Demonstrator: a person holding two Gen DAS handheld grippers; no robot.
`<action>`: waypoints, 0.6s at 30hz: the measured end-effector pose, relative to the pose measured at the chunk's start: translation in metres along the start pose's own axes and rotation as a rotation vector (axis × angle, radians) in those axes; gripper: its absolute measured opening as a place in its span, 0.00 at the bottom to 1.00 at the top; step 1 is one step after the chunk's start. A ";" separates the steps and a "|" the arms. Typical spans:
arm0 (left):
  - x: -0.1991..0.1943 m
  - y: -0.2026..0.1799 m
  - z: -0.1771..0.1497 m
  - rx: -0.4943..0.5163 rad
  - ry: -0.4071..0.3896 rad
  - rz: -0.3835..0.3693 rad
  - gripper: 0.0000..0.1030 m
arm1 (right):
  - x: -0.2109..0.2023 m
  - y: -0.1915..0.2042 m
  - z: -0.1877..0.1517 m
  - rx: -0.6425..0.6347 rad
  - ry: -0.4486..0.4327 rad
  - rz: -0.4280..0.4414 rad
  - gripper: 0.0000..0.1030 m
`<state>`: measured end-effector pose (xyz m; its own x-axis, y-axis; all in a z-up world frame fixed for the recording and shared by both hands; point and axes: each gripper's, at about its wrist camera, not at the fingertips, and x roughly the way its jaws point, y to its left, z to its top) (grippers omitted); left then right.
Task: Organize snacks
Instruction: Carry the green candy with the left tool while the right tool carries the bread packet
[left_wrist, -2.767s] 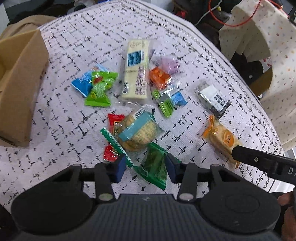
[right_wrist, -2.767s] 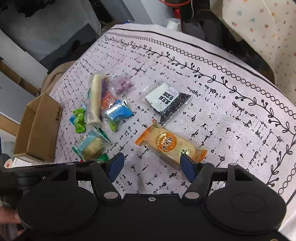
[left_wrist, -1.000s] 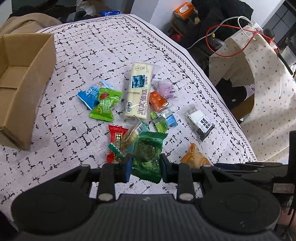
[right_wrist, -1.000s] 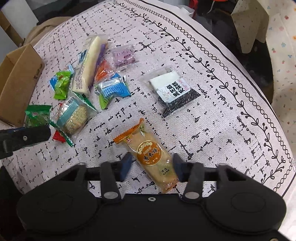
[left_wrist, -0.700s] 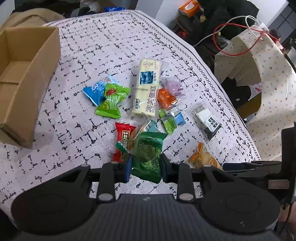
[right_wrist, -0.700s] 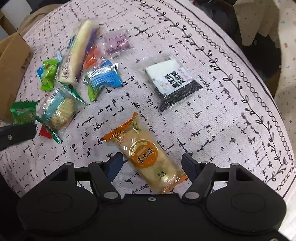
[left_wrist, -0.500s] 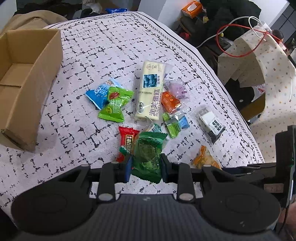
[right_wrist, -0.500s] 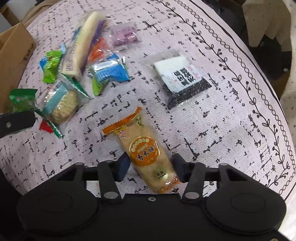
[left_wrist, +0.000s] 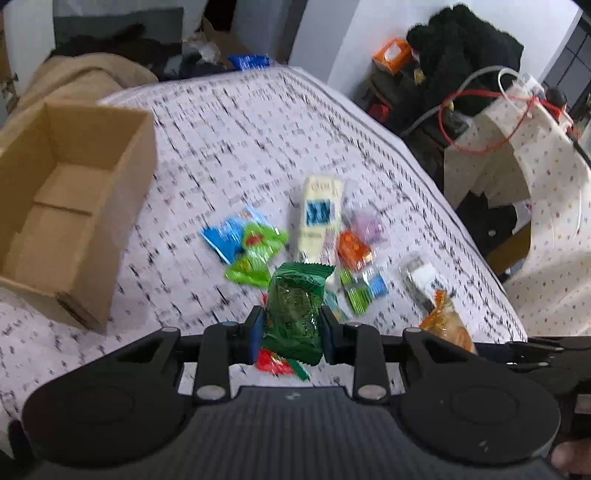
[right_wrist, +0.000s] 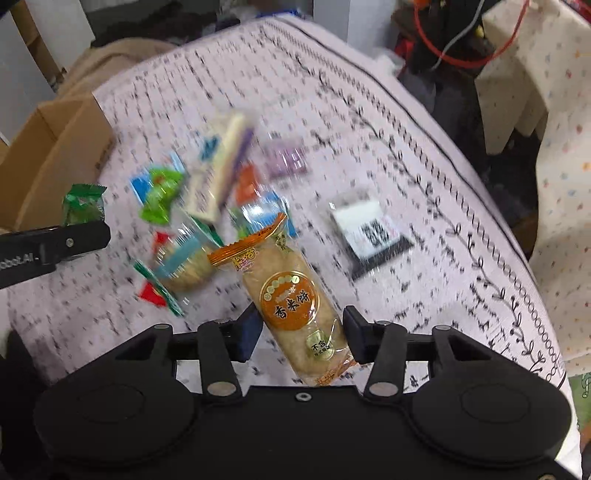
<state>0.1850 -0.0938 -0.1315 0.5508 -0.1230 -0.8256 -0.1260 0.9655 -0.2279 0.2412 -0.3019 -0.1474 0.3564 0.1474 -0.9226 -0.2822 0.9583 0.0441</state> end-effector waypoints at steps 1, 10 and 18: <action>-0.004 0.000 0.002 0.005 -0.020 0.008 0.30 | -0.004 0.003 0.001 -0.002 -0.009 -0.001 0.45; -0.033 0.019 0.017 -0.032 -0.095 -0.025 0.29 | -0.035 0.039 0.013 -0.009 -0.077 -0.001 0.45; -0.067 0.053 0.036 -0.073 -0.190 -0.035 0.30 | -0.059 0.081 0.022 -0.019 -0.154 0.030 0.45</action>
<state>0.1710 -0.0264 -0.0698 0.7004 -0.1043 -0.7060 -0.1596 0.9413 -0.2973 0.2167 -0.2281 -0.0811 0.4797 0.2128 -0.8512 -0.3113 0.9483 0.0617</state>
